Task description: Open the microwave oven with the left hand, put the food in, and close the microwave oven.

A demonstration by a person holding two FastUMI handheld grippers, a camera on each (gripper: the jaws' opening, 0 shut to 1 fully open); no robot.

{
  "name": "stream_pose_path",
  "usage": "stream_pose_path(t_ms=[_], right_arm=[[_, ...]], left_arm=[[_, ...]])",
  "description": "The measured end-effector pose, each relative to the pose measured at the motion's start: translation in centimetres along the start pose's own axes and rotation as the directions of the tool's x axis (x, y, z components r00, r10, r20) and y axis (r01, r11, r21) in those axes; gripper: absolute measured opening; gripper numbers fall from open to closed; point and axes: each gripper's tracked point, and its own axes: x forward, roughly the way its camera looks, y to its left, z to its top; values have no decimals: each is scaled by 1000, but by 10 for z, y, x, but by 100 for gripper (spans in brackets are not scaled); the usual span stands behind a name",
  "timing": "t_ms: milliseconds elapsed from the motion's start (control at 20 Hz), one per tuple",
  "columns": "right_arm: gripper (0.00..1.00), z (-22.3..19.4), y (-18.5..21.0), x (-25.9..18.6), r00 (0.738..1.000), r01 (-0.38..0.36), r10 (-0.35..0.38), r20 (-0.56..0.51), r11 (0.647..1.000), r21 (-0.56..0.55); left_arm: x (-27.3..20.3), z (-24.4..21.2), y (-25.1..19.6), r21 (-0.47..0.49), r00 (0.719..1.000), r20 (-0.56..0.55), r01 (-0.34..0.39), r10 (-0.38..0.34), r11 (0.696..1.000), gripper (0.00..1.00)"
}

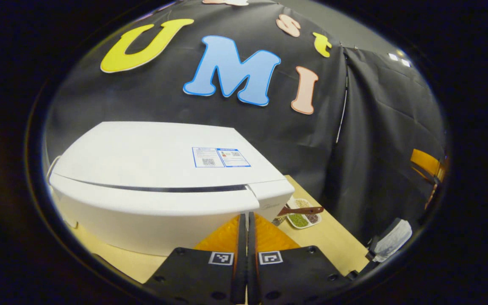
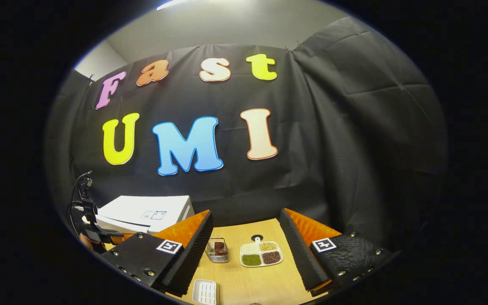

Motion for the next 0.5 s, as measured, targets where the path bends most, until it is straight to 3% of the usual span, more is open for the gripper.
stream_pose_path(t_ms=[500], right_arm=[[96, 2, 10, 4, 1000, -20, 20, 1, 1000, -16]], left_arm=[[2, 3, 3, -14, 1000, 17, -10, 11, 1000, 8]])
